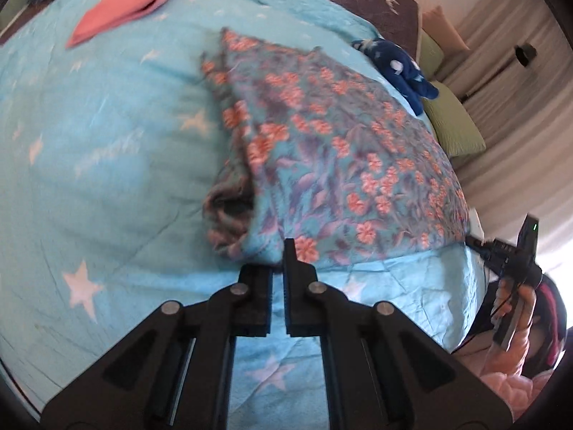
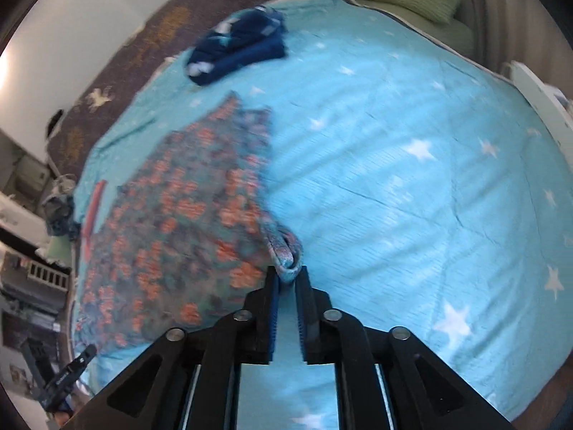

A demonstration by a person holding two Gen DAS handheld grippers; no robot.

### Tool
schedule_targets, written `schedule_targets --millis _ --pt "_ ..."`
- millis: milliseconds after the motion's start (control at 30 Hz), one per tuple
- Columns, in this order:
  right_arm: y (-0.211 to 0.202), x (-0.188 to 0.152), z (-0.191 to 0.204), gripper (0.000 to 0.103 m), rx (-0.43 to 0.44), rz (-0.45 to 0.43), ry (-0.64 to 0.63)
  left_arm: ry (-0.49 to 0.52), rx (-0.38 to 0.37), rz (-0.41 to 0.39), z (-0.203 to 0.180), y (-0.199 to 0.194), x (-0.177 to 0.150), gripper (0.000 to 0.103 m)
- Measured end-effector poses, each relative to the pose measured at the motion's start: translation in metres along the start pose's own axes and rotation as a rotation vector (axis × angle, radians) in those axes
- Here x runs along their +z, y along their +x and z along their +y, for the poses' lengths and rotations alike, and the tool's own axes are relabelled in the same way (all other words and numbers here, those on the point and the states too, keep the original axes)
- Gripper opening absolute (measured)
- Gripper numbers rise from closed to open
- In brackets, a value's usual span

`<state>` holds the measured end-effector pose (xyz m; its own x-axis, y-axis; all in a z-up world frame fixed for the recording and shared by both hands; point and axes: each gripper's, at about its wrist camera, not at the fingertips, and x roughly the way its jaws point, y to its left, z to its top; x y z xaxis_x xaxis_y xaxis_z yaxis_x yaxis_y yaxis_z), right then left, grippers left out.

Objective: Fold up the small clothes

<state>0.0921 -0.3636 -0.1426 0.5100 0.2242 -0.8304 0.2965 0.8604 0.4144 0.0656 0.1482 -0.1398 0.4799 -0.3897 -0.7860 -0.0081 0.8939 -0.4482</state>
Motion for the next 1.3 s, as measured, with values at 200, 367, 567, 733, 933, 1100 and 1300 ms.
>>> schedule_targets --millis 200,367,567,733,933,1100,1300 --pt "-0.018 0.005 0.01 0.028 -0.149 -0.114 -0.023 0.033 0.035 -0.025 -0.005 -0.004 -0.002 0.018" --pt "-0.034 -0.01 0.072 0.049 -0.144 -0.247 -0.313 0.015 0.058 -0.067 0.004 -0.016 -0.006 0.045" --pt "-0.016 -0.056 0.161 0.052 -0.062 -0.275 -0.685 -0.064 0.124 -0.143 0.038 -0.042 -0.01 0.047" --pt "0.009 -0.102 0.222 0.052 0.021 -0.234 -0.924 -0.05 0.119 -0.176 0.043 -0.051 -0.009 0.047" --pt "0.021 -0.12 0.245 0.054 0.098 -0.178 -0.942 0.064 0.11 -0.126 0.036 -0.029 0.002 0.047" --pt "0.021 -0.105 0.227 0.063 0.059 -0.161 -0.811 0.129 -0.019 -0.077 0.021 -0.01 0.007 0.035" --pt "0.017 -0.088 0.199 0.064 -0.025 -0.15 -0.683 0.157 -0.015 -0.109 0.019 -0.019 0.003 0.005"
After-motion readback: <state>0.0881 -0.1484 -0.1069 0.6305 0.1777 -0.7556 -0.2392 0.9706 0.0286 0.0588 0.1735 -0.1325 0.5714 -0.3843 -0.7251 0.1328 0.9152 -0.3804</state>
